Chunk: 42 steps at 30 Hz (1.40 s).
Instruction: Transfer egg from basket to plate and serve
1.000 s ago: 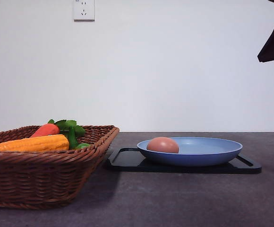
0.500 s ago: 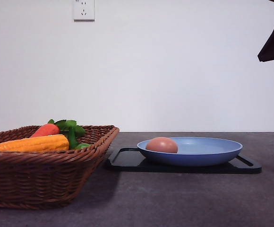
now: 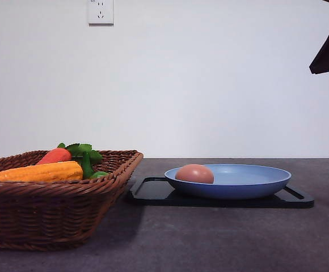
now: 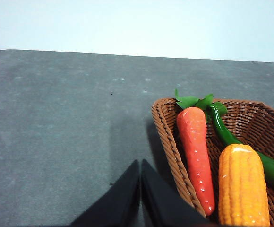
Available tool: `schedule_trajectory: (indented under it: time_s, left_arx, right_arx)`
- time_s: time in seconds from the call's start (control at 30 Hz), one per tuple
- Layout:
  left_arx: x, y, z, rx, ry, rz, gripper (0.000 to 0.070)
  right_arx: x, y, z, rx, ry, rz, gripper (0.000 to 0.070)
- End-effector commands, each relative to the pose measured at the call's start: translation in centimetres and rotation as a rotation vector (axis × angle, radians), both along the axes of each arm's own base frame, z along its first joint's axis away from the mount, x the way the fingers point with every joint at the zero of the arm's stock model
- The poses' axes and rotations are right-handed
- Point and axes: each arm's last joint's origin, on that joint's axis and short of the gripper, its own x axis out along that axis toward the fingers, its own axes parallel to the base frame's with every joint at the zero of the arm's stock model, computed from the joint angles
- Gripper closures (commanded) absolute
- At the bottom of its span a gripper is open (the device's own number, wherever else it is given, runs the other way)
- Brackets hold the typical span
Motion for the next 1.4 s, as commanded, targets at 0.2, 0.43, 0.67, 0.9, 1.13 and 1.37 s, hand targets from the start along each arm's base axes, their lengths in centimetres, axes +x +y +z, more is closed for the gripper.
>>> schedule_trajectory:
  time_s: [0.2, 0.43, 0.67, 0.9, 1.13, 1.37]
  left_arx:
    - [0.1, 0.0, -0.8, 0.016, 0.011, -0.001, 0.07]
    - [0.1, 0.0, -0.8, 0.016, 0.011, -0.001, 0.07]
    - [0.1, 0.0, -0.8, 0.016, 0.011, -0.001, 0.07]
    - [0.1, 0.0, -0.8, 0.016, 0.011, -0.001, 0.07]
    - [0.1, 0.0, -0.8, 0.016, 0.012, -0.001, 0.07]
    - [0.1, 0.0, -0.8, 0.016, 0.011, -0.001, 0.07]
  right_arx:
    - [-0.8, -1.7, 0.4, -0.135, -0.152, -0.035, 0.07]
    - [-2.3, -4.8, -2.8, -0.005, -0.335, -0.108, 0.07]
    - [-2.9, -6.2, -6.8, 0.038, -0.316, -0.241, 0.07]
    - [-3.2, -6.2, -9.2, 0.031, -0.168, -0.25, 0.07]
    - [-3.2, -6.2, -9.9, 0.072, -0.073, -0.265, 0.07]
    - [-3.2, -6.2, -9.7, 0.074, -0.088, -0.264, 0.07]
